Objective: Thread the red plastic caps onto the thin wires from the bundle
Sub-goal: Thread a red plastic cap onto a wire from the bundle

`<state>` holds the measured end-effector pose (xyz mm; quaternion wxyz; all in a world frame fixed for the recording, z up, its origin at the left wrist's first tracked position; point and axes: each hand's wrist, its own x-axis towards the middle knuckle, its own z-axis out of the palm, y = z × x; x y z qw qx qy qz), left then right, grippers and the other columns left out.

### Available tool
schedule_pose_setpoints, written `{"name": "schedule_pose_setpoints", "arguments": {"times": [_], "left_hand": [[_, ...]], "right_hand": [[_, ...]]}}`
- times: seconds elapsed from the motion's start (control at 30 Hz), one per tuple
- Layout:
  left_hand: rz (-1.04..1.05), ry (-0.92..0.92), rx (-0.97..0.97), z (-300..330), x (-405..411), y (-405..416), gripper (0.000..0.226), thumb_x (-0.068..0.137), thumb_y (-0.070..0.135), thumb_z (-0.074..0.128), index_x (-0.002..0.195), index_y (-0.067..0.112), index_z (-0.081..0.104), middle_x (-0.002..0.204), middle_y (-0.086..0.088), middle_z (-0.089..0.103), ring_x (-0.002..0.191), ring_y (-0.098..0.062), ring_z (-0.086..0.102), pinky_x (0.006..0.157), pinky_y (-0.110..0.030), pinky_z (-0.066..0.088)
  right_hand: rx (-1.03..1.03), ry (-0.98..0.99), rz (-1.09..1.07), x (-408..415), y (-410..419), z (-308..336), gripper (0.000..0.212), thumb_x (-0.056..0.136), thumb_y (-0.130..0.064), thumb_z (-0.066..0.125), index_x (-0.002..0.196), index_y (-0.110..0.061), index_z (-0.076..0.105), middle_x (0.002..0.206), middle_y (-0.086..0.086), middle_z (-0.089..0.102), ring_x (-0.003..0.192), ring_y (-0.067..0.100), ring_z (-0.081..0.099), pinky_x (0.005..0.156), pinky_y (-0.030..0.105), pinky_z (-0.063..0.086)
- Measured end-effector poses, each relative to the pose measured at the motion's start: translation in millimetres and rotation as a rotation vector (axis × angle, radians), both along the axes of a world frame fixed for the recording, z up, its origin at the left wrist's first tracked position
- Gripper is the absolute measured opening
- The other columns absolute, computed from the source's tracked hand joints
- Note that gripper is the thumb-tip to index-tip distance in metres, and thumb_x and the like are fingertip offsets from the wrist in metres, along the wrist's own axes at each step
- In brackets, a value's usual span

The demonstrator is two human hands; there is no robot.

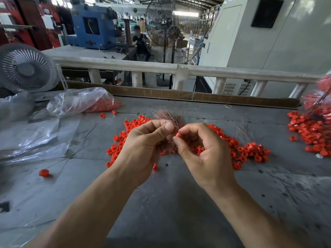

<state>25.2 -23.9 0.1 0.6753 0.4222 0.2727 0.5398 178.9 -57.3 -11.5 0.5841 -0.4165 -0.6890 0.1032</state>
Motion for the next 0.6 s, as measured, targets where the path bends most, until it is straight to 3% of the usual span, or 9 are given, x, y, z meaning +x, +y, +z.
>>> {"name": "schedule_pose_setpoints", "arguments": {"times": [0.13,0.3,0.43,0.6], "left_hand": [[0.08,0.067,0.056,1.1,0.0,-0.6,0.014,0.069,0.019,0.079,0.079,0.011,0.073,0.079,-0.011,0.067,0.07,-0.018,0.065,0.069,-0.028,0.056],[0.151,0.103,0.056,2.8,-0.2,-2.7,0.008,0.064,0.018,0.081,0.064,0.02,0.073,0.074,-0.008,0.072,0.063,-0.016,0.066,0.057,-0.023,0.055],[0.209,0.156,0.01,3.9,-1.5,-4.2,0.014,0.062,0.028,0.084,0.069,0.02,0.075,0.077,-0.009,0.073,0.069,-0.02,0.065,0.065,-0.032,0.045],[0.3,0.133,0.016,5.0,-6.6,-1.3,0.01,0.076,0.024,0.077,0.067,0.019,0.076,0.08,-0.008,0.075,0.069,-0.012,0.068,0.064,-0.022,0.056]], "right_hand": [[-0.034,0.036,0.0,-1.7,-0.1,-0.5,0.012,0.089,-0.008,0.076,0.097,-0.014,0.068,0.087,-0.009,0.072,0.081,0.011,0.072,0.072,0.02,0.054],[-0.061,0.042,0.034,-3.3,-1.4,1.2,0.012,0.089,-0.007,0.075,0.096,-0.016,0.071,0.085,-0.011,0.07,0.078,0.01,0.068,0.071,0.013,0.048],[-0.106,0.069,0.047,-4.5,-1.3,1.7,0.01,0.087,-0.009,0.071,0.09,-0.017,0.068,0.078,-0.01,0.066,0.069,0.01,0.062,0.065,0.014,0.046],[-0.127,0.063,-0.041,1.0,0.8,1.2,0.007,0.082,-0.012,0.065,0.086,-0.018,0.065,0.075,-0.005,0.063,0.065,0.013,0.057,0.061,0.02,0.047]]}}
